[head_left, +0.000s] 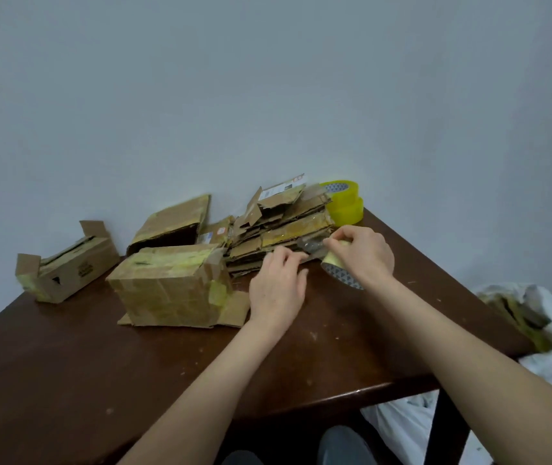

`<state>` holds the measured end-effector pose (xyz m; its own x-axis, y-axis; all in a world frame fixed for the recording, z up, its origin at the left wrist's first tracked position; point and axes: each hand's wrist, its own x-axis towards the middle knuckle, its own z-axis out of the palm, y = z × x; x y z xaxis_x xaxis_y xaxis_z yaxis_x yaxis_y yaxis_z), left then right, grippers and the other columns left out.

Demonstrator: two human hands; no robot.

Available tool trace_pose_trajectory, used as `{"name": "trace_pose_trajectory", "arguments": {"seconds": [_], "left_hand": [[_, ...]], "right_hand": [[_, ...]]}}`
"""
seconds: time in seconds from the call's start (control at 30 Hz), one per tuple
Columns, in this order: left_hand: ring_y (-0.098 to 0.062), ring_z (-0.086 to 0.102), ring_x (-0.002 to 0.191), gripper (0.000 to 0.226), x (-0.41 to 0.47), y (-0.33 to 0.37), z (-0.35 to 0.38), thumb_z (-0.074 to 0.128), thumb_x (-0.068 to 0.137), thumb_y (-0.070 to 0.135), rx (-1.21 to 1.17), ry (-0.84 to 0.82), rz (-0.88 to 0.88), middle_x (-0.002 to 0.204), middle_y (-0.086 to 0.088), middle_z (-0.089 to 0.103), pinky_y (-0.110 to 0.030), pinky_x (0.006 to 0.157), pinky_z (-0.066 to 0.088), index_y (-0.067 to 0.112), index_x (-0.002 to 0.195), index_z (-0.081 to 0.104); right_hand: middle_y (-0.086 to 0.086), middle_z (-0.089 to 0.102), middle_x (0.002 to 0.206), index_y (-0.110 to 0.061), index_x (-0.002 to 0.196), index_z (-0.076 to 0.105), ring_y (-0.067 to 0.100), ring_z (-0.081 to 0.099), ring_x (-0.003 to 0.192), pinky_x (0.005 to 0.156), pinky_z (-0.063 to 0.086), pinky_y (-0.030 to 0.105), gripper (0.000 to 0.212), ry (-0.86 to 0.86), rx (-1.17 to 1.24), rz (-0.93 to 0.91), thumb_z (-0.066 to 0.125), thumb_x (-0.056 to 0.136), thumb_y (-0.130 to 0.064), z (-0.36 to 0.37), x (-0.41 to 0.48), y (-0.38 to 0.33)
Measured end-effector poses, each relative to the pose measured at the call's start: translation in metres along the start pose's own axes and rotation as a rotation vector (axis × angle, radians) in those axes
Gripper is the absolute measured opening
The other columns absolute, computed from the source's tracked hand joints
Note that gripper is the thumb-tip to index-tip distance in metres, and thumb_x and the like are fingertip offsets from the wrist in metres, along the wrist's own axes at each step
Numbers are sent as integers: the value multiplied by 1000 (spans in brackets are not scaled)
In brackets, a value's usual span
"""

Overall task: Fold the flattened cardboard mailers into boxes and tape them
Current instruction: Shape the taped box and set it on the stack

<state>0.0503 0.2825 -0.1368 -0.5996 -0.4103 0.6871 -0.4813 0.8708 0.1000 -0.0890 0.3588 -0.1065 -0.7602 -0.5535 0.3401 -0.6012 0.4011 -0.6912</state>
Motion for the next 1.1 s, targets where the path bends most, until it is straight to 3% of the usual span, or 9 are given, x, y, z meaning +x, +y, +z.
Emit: {"name": "trace_pose_trajectory", "arguments": {"seconds": [0.07,0.2,0.27,0.4,0.53,0.63,0.8,0.97,1.1], "left_hand": [[-19,55,94,27,23,7,-3,68,85,24,-26,133,104,101,0,59,-26,64,48,17,111,67],[-21,45,117,40,57,19,-2,62,88,38,-83,-234,-15,124,4,60,-37,94,42,24,125,62],[-20,55,108,27,61,23,1,64,86,36,-211,-305,-115,110,2,69,-39,90,47,28,112,71],[-17,64,82,12,59,31,5,70,83,29,-420,-230,-284,75,5,70,-35,77,53,20,84,78],[-16,64,80,14,62,36,7,66,85,26,-420,-199,-326,80,2,72,-30,72,50,19,84,78],[-18,63,80,17,62,28,6,63,88,27,-392,-178,-338,79,0,70,-28,69,46,17,84,77],[-20,61,67,42,53,13,-7,55,92,46,-139,-236,-220,60,1,60,-32,62,49,18,62,64],[-17,61,85,33,55,-47,-61,48,96,44,13,-95,-211,90,2,68,-29,64,42,18,99,69],[-26,62,95,32,47,-134,-109,41,100,24,82,-10,-398,103,-8,70,-32,71,43,11,102,70]], "right_hand": [[0,71,97,-33,88,70,25,62,96,69,42,30,19,-1,-30,-3,59,88,-49,-4,0,5],[2,71,97,-33,89,71,26,61,98,68,38,29,17,-36,-23,-42,58,88,-44,-9,-2,11],[2,71,96,-32,89,70,26,61,97,69,39,30,19,-41,-2,-73,57,90,-45,-11,-3,15],[1,70,97,-31,93,67,25,61,95,72,43,33,22,-50,-22,-101,50,95,-45,-13,-4,21],[-1,67,103,-27,110,61,23,61,102,83,49,38,26,-79,138,-43,53,93,-45,-6,-6,23],[-4,60,103,-22,141,40,17,56,104,91,47,36,64,-168,314,-15,65,86,-43,-13,-7,22],[1,67,114,-31,117,63,25,59,106,79,47,33,28,-146,-83,-164,56,91,-39,-8,-4,24],[0,64,115,-29,115,59,23,58,105,81,49,33,26,-306,-427,-192,54,94,-43,6,-15,32],[-1,58,122,-25,124,61,21,52,115,88,47,35,34,-149,-225,-342,46,98,-41,26,-22,-39]]}}
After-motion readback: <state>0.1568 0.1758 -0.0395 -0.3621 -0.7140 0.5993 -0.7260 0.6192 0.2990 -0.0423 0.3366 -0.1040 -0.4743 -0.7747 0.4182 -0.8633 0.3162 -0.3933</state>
